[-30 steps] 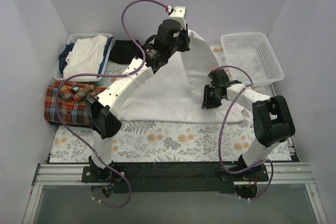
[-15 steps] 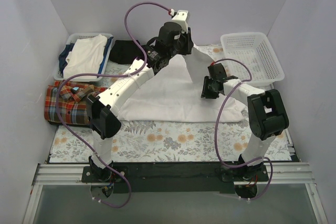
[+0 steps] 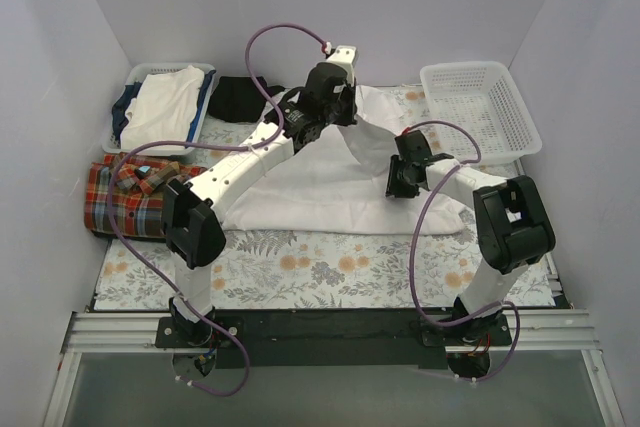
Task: Fold and stack the long sleeve shirts
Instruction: Fold the shirt
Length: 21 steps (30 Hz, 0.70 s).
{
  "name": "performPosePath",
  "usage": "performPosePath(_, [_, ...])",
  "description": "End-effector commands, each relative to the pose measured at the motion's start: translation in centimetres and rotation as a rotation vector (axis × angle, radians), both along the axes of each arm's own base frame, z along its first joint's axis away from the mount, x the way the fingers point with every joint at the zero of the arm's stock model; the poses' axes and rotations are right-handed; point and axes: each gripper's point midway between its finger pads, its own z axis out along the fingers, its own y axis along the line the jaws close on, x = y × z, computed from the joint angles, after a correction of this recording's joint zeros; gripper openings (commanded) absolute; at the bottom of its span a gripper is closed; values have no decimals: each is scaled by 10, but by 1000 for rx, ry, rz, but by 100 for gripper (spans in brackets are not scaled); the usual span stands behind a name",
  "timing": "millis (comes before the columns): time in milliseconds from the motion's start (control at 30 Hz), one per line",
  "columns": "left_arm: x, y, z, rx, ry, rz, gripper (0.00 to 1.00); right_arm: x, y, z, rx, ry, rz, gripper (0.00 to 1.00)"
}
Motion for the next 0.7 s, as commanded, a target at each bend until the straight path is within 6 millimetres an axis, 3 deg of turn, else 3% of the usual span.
performPosePath(0, [-27,32,49,-41,-55,32,0,-10,-16,30,-37,-52,-43,36])
performPosePath(67, [-36,38,38,-28,-22,32,0,-16,-26,34,-51,-54,-66,37])
performPosePath(100, [-44,44,47,-44,-28,32,0,-18,-31,43,-49,-73,-83,37])
performPosePath(133, [-50,48,37,-32,-2,32,0,-17,-40,48,-55,-85,-108,37])
performPosePath(200, [-60,55,39,-51,14,39,0,-19,-51,60,-53,-107,-148,37])
performPosePath(400, [-104,77,46,-91,39,-13,0,-7,-88,101,-81,-212,-246,38])
performPosePath(500, [-129,83,44,-108,56,-76,0,-4,-99,107,-90,-216,-275,37])
performPosePath(667, [-154,94,8,-78,146,-105,0,7,-107,126,-73,-260,-315,38])
